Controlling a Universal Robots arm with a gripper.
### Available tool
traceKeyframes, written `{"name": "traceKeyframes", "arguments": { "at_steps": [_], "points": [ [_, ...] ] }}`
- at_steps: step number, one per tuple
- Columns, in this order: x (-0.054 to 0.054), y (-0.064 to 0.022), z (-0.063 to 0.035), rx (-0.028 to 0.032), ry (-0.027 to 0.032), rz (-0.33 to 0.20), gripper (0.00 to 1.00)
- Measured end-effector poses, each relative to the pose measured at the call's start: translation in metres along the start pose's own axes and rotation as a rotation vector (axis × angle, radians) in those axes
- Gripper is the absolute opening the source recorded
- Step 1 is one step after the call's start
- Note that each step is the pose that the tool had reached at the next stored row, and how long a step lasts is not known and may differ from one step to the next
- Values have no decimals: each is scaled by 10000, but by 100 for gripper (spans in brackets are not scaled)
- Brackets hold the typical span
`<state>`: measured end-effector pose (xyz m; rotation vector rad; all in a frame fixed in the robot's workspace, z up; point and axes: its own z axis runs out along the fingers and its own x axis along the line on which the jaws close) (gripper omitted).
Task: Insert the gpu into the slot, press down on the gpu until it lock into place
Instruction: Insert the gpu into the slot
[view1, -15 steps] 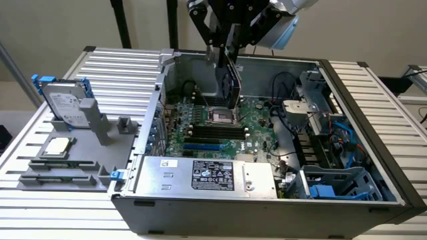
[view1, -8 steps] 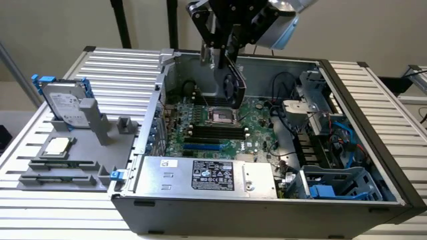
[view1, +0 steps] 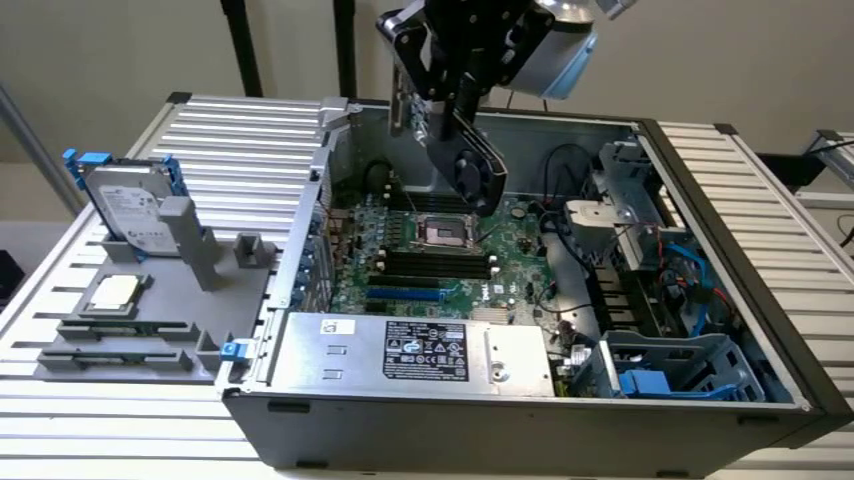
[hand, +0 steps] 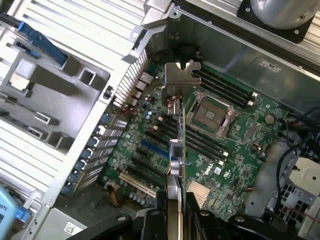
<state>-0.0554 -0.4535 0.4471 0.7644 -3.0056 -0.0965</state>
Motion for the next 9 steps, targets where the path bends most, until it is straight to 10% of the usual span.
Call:
{"name": "traceKeyframes", "arguments": {
  "at_steps": [9],
  "points": [
    [0, -1, 5, 119, -48, -1635, 26]
  ]
}}
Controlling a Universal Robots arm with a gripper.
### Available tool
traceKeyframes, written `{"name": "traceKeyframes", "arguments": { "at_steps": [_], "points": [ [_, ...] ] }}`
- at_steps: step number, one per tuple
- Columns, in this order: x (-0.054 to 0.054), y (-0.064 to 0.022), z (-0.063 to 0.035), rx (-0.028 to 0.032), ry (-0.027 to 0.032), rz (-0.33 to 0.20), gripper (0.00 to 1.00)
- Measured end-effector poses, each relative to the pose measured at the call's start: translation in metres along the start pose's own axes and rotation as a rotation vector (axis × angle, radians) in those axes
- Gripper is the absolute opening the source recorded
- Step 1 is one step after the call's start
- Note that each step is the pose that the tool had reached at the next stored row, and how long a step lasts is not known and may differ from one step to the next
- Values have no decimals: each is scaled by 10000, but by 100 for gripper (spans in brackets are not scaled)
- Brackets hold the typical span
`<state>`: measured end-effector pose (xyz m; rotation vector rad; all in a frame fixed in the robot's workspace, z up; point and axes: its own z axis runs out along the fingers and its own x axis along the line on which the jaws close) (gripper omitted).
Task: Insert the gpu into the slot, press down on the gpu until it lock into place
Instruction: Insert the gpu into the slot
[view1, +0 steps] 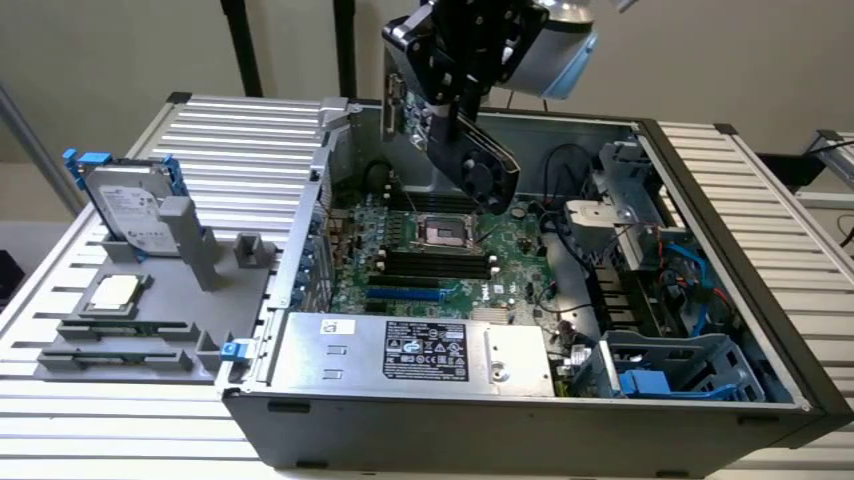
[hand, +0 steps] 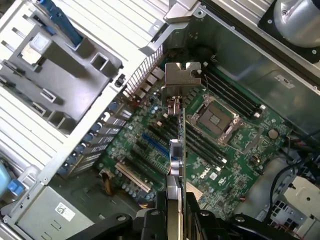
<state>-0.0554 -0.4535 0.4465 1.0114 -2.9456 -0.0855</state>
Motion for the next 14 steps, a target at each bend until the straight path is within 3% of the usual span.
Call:
{"name": "traceKeyframes", "arguments": {
  "at_steps": [8, 14],
  "points": [
    [0, 0, 3, 119, -97, -1405, 26],
    [0, 0, 4, 153, -89, -2506, 26]
  ]
}}
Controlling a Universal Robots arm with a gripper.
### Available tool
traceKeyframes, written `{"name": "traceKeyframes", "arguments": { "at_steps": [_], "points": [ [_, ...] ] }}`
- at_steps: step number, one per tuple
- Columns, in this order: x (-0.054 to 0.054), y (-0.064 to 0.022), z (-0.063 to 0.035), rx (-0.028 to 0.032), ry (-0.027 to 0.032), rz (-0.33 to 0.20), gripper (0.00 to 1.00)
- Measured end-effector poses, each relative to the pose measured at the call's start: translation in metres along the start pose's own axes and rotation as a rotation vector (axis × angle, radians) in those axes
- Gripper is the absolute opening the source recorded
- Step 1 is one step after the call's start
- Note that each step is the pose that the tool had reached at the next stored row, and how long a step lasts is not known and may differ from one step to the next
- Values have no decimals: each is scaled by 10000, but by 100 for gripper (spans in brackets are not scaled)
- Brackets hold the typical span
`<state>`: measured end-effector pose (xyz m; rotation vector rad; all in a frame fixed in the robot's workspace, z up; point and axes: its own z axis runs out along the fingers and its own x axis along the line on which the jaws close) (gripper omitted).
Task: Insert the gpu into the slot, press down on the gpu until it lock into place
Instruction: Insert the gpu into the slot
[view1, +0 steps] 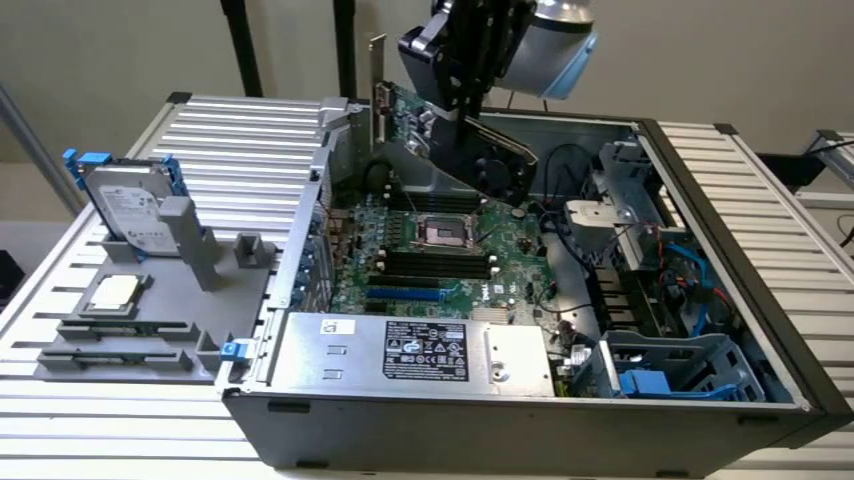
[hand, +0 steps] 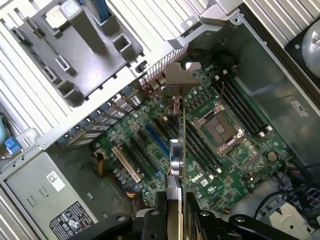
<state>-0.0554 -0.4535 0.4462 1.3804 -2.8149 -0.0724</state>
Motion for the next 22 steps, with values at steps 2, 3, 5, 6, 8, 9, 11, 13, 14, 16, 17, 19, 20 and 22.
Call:
{"name": "traceKeyframes", "arguments": {
  "at_steps": [2, 3, 5, 6, 8, 9, 11, 13, 14, 16, 17, 19, 20, 22],
  "points": [
    [0, 1, 0, -4, 12, -358, 26],
    [0, 0, 1, -6, 17, -540, 26],
    [0, 0, 1, -10, 29, -905, 26],
    [0, 0, 1, -12, 35, -1083, 26],
    [0, 0, 1, -21, 46, -1444, 26],
    [0, 0, 2, -27, 49, -1623, 26],
    [0, 0, 2, -43, 52, -1999, 26],
    [-1, 0, 4, -60, 51, -2359, 26],
    [0, 0, 5, -68, 50, -2539, 26],
    [0, 0, 7, -86, 48, -2898, 26],
    [0, 0, 7, -94, 47, -3078, 26],
    [0, 0, 9, -113, 43, -3446, 26],
    [0, 0, 10, -122, 42, -3630, 26],
    [0, -1, 12, -139, 41, -3985, 26]
  ]
}}
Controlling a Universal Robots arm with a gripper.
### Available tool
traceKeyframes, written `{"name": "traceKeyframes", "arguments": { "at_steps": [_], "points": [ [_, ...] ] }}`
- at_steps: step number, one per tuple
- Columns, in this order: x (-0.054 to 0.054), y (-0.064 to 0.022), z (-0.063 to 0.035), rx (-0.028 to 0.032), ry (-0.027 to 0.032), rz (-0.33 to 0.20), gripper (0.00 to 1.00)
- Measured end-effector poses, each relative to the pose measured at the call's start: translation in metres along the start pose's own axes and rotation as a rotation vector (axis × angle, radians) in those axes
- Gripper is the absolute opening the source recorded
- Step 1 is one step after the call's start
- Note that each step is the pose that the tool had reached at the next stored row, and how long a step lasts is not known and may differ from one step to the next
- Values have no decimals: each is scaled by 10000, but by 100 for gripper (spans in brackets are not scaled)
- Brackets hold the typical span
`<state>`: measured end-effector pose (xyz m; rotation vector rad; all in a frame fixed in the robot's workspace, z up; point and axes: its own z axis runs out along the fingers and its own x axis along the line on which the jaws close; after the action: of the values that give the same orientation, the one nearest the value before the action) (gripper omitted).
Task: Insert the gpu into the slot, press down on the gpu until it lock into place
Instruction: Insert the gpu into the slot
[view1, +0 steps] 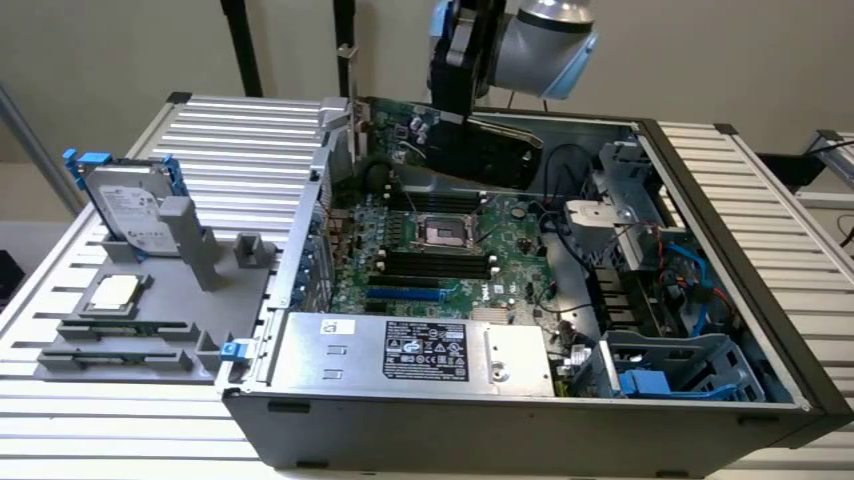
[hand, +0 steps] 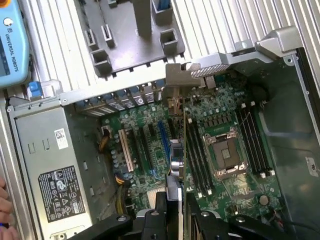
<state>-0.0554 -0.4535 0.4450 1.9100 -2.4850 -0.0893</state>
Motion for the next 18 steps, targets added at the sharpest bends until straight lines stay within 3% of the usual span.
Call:
{"name": "traceKeyframes", "arguments": {
  "at_steps": [8, 12, 16, 18],
  "points": [
    [0, 0, 8, -65, -20, -1401, 26],
    [1, -1, 15, -92, -92, -1910, 26],
    [-5, -7, 27, -61, -207, -2073, 26],
    [-19, -11, 42, -62, -229, -2092, 26]
  ]
}}
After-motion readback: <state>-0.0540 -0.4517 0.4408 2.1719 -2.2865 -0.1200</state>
